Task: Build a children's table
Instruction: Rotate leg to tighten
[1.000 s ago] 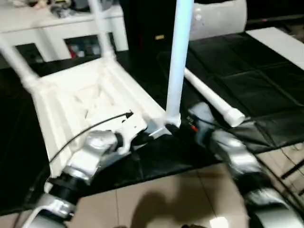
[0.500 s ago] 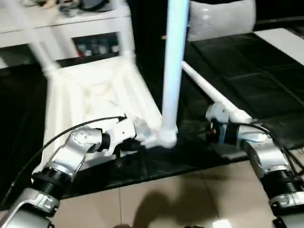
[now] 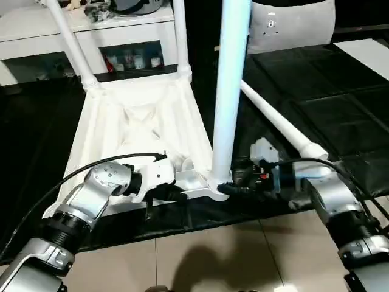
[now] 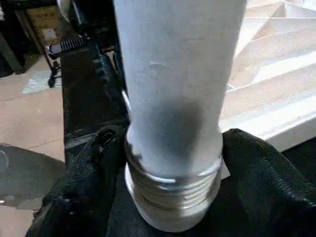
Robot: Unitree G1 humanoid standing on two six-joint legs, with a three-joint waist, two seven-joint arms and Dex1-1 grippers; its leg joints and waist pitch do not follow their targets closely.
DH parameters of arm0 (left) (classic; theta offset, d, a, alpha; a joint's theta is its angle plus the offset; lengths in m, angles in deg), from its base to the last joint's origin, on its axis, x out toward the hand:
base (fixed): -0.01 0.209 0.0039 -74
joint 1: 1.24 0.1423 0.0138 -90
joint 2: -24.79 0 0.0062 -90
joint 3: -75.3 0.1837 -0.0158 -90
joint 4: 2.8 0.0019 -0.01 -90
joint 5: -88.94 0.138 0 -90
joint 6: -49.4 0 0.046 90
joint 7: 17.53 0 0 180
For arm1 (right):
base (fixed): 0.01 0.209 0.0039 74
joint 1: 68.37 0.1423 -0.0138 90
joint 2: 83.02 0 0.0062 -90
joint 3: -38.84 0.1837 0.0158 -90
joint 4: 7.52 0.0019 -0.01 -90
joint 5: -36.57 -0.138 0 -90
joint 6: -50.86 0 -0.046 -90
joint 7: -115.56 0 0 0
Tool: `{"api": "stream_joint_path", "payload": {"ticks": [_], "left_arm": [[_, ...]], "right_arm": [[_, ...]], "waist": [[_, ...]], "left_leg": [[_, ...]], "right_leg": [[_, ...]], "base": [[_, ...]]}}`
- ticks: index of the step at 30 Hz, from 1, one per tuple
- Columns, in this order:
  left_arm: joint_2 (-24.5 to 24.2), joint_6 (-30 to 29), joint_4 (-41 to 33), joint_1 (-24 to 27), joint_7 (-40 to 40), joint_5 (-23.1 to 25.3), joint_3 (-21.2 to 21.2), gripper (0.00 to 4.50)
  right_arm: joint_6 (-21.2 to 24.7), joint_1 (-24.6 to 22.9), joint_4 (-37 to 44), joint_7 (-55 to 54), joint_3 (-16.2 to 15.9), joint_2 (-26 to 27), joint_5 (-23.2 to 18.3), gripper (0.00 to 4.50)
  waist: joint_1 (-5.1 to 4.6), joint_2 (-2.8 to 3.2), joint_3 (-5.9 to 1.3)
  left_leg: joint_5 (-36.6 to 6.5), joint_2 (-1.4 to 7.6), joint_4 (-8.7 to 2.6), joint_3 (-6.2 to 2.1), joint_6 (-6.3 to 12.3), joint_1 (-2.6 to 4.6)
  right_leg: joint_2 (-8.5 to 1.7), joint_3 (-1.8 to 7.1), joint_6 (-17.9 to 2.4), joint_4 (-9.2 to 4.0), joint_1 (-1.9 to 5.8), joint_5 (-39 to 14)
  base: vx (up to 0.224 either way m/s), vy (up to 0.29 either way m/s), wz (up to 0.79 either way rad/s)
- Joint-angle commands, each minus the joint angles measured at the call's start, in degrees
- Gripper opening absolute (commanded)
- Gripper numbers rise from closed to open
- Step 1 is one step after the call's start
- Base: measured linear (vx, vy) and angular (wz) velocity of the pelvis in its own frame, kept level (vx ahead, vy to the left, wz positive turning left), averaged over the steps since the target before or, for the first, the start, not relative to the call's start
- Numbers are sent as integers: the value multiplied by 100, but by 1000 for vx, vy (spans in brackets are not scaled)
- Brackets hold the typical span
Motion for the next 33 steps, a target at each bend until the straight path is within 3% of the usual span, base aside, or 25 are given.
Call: {"api": "stream_joint_path", "payload": {"ticks": [1, 4, 11, 16, 18, 19, 20, 21, 23, 24, 25, 27, 28, 29, 33], "left_arm": [[5, 134, -1, 40, 333, 175, 345, 0], [-7, 122, -8, 62, 344, 172, 354, 0], [17, -62, -81, 162, 348, 81, 297, 0], [350, -969, -662, 396, -218, -252, -9, 0], [558, -1308, -842, 441, -596, -295, -152, 0], [722, -1572, -968, 465, -874, -304, -238, 0], [730, -1583, -974, 466, -884, -305, -241, 0], [1005, -1993, -1178, 511, -1283, -320, -339, 0], [1230, -2241, -1331, 552, -1568, -320, -388, 0], [1259, -2271, -1350, 556, -1603, -319, -393, 0], [1685, -2568, -1473, 573, -2198, -175, -465, 0], [1830, -2617, -1471, 559, -2397, -136, -494, 0], [1981, -2669, -1464, 525, -2612, -79, -528, 0], [2060, -2667, -1449, 501, -2727, -42, -539, 0], [2244, -2776, -1435, 381, -3142, 74, -565, 0]], "right_arm": [[24, 90, -42, 126, -39, 57, -48, 309], [58, 133, -150, 197, -56, 95, -50, 282], [369, 11, -66, 347, -57, 146, -180, 275], [868, -243, 206, -333, 15, 397, -180, 273], [899, -239, 90, -1088, 118, 632, 9, 264], [960, -197, -60, -1641, 240, 832, 84, 264], [961, -195, -66, -1660, 245, 840, 84, 263], [1023, -122, -269, -2308, 419, 1125, 74, 263], [1070, -70, -398, -2653, 517, 1326, 26, 262], [1075, -62, -414, -2693, 529, 1351, 19, 262], [1014, 112, -728, -3428, 698, 1722, 39, 262], [973, 178, -840, -3670, 736, 1842, 58, 261], [942, 255, -959, -3970, 783, 1969, 104, 261], [926, 308, -1043, -4149, 821, 2047, 115, 261], [657, 502, -1394, -4788, 929, 2290, 266, 261]], "waist": [[-12, -74, -433], [-7, -86, -422], [-6, -84, -412], [-28, -102, -402], [-68, -124, -354], [-94, -122, -349], [-149, -141, -314], [-172, -143, -316], [-340, -144, -288], [-372, -164, -294], [-424, -143, -297], [-517, -139, -288], [-548, -176, -290], [-568, -148, -293], [-634, -144, -316]], "left_leg": [[-516, 203, -307, 17, 693, -8], [-587, 199, -311, 23, 654, -9], [-689, 204, -322, 20, 611, -2], [-781, 205, -342, 27, 518, -1], [-906, 179, -364, 30, 421, -11], [-1088, 165, -378, 27, 320, 28], [-1189, 129, -389, 24, 240, 3], [-1232, 126, -394, 20, 187, 15], [-1536, 87, -384, 3, 140, 31], [-1548, 73, -376, 1, 158, 23], [-1575, 72, -370, -4, 190, 6], [-1697, 38, -339, -2, 219, 53], [-1697, 32, -334, 1, 236, 41], [-1701, 32, -339, -12, 263, 23], [-1705, 58, -359, -33, 327, 6]], "right_leg": [[-337, 316, -1135, -276, 375, -1000], [-336, 315, -1083, -293, 373, -1186], [-327, 321, -1034, -307, 363, -1343], [-325, 338, -1017, -312, 361, -1463], [-326, 335, -916, -366, 362, -1803], [-324, 330, -815, -395, 348, -2202], [-322, 315, -681, -434, 367, -2549], [-330, 312, -610, -450, 371, -2702], [-323, 266, -429, -536, 346, -3203], [-319, 258, -380, -555, 350, -3257], [-319, 251, -346, -557, 347, -3278], [-296, 208, -303, -620, 287, -3422], [-293, 202, -291, -629, 291, -3428], [-294, 194, -287, -620, 298, -3414], [-304, 207, -363, -594, 299, -3142]], "base": [[0, 0, 0], [0, 0, 0], [0, 0, 0], [0, 0, 0], [0, 0, 0], [0, 0, 0], [0, 0, 0], [0, 0, 0], [0, 0, 0], [0, 0, 0], [0, 0, 0], [0, 0, 0], [0, 0, 0], [0, 0, 0], [0, 0, 0]]}}
